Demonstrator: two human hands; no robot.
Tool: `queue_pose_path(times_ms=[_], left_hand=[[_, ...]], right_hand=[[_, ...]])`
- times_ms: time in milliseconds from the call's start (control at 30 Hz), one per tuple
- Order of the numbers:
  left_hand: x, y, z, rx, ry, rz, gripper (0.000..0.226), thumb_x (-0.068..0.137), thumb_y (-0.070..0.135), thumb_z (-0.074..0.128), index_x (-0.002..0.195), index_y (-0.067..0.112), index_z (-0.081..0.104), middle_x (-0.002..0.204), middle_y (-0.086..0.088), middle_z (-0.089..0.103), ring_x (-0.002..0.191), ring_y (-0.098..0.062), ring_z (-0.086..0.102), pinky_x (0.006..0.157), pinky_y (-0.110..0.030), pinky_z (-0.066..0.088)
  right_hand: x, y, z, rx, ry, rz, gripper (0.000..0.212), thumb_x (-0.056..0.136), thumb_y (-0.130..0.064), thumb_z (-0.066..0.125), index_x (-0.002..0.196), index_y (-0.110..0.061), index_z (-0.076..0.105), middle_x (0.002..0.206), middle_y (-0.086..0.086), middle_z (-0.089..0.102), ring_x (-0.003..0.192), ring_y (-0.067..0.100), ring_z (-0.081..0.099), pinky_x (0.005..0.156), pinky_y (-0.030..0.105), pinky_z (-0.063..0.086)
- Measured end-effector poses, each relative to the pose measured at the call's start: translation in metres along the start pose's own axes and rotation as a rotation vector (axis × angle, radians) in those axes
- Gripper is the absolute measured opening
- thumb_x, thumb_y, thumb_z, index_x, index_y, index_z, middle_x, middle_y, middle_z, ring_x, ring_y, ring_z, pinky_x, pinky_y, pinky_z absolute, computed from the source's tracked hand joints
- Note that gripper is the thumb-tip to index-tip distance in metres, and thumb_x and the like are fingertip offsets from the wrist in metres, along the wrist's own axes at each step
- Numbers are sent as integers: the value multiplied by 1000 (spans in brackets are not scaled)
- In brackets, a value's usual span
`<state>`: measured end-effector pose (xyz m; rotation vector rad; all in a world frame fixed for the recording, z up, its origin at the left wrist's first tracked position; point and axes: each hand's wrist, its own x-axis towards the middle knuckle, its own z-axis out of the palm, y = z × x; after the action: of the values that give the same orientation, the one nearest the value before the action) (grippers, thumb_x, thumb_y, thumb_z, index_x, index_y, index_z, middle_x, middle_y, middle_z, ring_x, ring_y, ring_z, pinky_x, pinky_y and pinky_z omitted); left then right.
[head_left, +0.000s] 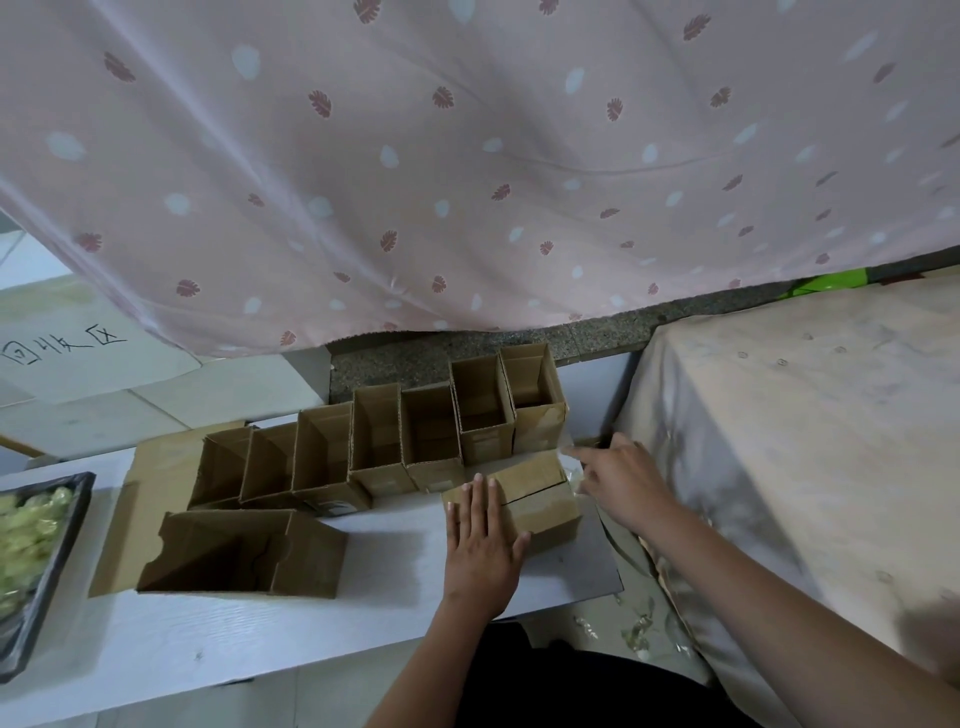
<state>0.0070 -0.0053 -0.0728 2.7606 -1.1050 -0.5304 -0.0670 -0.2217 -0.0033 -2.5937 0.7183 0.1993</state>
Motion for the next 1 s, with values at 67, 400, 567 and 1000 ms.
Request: queue_pose_path(times_ms=[67, 400, 567, 1000], left_hand=[[0, 0, -2, 7, -16, -10, 83, 100, 66, 13, 154, 16, -27, 162, -5, -32, 146, -23, -35, 121, -43, -19], [22, 34, -40, -104, 104, 130, 99, 90, 43, 64, 159, 31, -6, 168, -8, 0, 155, -29, -5, 123, -53, -7], [35, 29, -55, -232, 137, 159, 112, 70, 49, 83, 158, 33, 17, 161, -1, 21, 148, -26, 18, 119, -46, 26], [26, 20, -49, -435, 162, 104, 111, 61, 52, 90, 152, 27, 31, 152, 3, 26, 141, -19, 28, 110, -38, 43]], right_hand=[[3, -1, 0, -12, -12, -11, 32, 93, -33, 66, 125, -32, 68, 107, 7, 67, 108, 25, 56, 90, 31, 45], [-8, -34, -11, 381, -127, -71, 26, 78, -34, 82, 87, -42, 59, 92, -14, 65, 87, 4, 63, 76, 25, 53], [-9, -43, -21, 356, -57, -150, 34, 79, -20, 81, 77, -44, 57, 80, -19, 61, 79, -2, 59, 71, 20, 49], [-20, -59, -21, 297, -14, -132, 22, 87, -36, 73, 83, -43, 53, 100, -15, 46, 93, 9, 56, 85, 28, 47]])
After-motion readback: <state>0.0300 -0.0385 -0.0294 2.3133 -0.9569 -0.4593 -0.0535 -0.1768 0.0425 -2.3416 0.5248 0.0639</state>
